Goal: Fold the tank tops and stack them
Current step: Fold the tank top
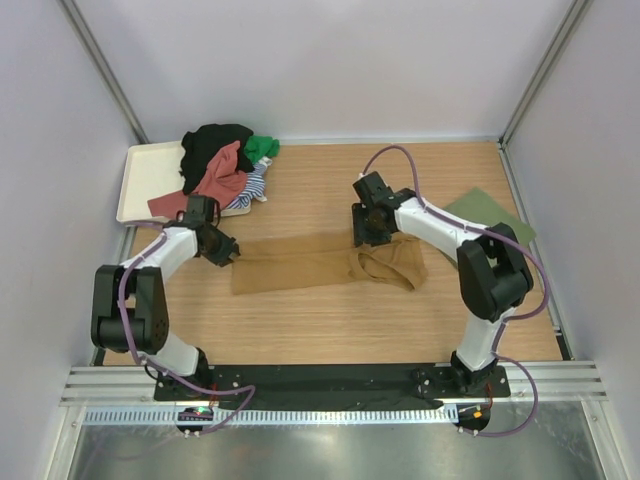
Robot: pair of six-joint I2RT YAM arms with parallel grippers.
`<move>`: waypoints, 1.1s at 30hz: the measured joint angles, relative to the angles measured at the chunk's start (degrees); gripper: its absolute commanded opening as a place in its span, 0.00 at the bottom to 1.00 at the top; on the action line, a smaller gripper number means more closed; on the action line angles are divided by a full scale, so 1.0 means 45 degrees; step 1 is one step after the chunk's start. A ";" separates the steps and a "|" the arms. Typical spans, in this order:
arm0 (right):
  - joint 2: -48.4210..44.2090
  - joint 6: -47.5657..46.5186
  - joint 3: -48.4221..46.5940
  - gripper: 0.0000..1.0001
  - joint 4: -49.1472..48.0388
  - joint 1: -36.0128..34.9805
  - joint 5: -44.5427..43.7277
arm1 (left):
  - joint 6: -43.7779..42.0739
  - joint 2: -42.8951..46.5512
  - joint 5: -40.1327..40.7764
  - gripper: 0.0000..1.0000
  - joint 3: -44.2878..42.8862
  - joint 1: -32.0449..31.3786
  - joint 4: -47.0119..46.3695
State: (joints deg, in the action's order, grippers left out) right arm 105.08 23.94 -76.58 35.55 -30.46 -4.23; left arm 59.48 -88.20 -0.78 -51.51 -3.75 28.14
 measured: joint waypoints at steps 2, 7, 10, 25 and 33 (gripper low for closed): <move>-0.0549 0.0039 0.0491 0.55 -0.0199 0.0073 -0.0044 | -0.0165 -0.0010 0.0063 0.43 -0.0049 0.0049 -0.0019; -0.3288 0.0233 0.2477 0.71 -0.0345 0.0311 -0.0301 | -0.0777 0.0330 0.0384 0.66 -0.0107 0.0073 0.0010; -0.5047 0.0529 0.3691 0.81 -0.0291 0.0359 -0.0826 | -0.1054 0.1044 0.0544 0.75 -0.0102 0.0078 0.0058; -0.9724 0.3589 0.8845 0.63 -0.0748 0.2254 -0.1933 | -0.2268 0.2424 -0.0602 0.73 0.1914 0.0078 -0.0486; -0.8121 0.3458 0.9068 0.50 -0.1885 0.2297 -0.1569 | -0.2871 0.2346 -0.1161 0.72 0.2215 0.0083 -0.0981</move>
State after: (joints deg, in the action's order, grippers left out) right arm 68.53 39.51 -35.77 27.07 -20.12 -11.29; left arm 46.57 -77.65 -6.00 -41.54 -3.38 23.73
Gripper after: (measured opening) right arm 0.538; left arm 0.721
